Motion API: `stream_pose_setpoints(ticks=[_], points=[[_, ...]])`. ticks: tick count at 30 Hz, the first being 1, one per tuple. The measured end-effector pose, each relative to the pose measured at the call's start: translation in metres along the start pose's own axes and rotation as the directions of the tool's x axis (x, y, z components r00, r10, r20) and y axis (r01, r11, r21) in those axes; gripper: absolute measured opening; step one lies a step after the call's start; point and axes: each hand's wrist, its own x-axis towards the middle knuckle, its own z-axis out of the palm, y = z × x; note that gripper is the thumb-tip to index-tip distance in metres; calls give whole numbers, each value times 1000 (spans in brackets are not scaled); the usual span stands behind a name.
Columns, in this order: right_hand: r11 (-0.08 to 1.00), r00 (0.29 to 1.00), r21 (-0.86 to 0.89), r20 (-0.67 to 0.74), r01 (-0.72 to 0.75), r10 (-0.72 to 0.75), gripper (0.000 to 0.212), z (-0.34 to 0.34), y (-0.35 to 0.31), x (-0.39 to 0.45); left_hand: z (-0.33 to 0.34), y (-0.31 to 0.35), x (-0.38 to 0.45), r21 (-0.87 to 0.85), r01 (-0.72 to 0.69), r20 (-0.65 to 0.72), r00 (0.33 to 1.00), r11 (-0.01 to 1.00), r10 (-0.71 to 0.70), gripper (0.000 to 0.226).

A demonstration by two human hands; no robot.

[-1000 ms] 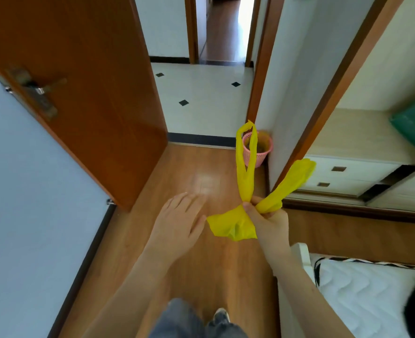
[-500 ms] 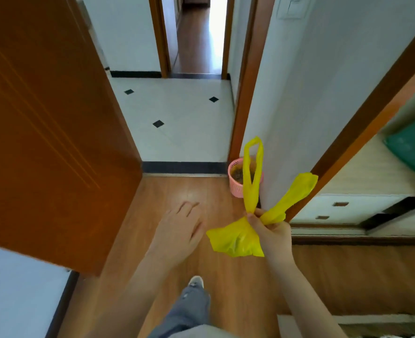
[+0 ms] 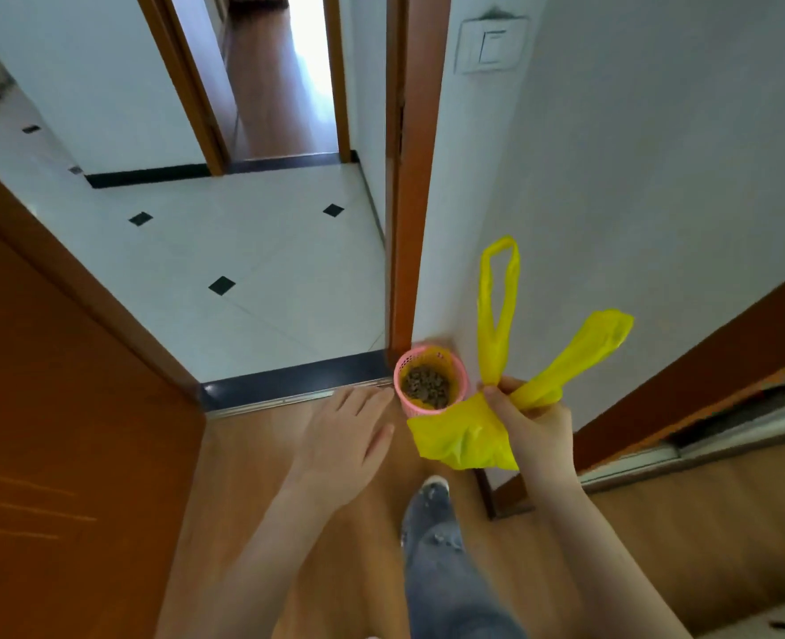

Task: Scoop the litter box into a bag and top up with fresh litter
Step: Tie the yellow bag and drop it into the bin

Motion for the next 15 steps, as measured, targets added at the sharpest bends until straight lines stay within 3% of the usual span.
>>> stream_pose_setpoints(ticks=[8, 12, 15], points=[[989, 989, -4, 5, -149, 149, 11, 37, 25, 143, 47, -43, 137, -4, -3, 11, 1000, 1000, 3, 36], [966, 968, -64, 10, -249, 250, 17, 56, 44, 203, 80, -60, 193, -50, -29, 171, 985, 998, 37, 45], [940, 940, -23, 4, -341, 341, 13, 73, 63, 243, 103, -68, 229, -131, -87, 192, 975, 988, 111, 62]])
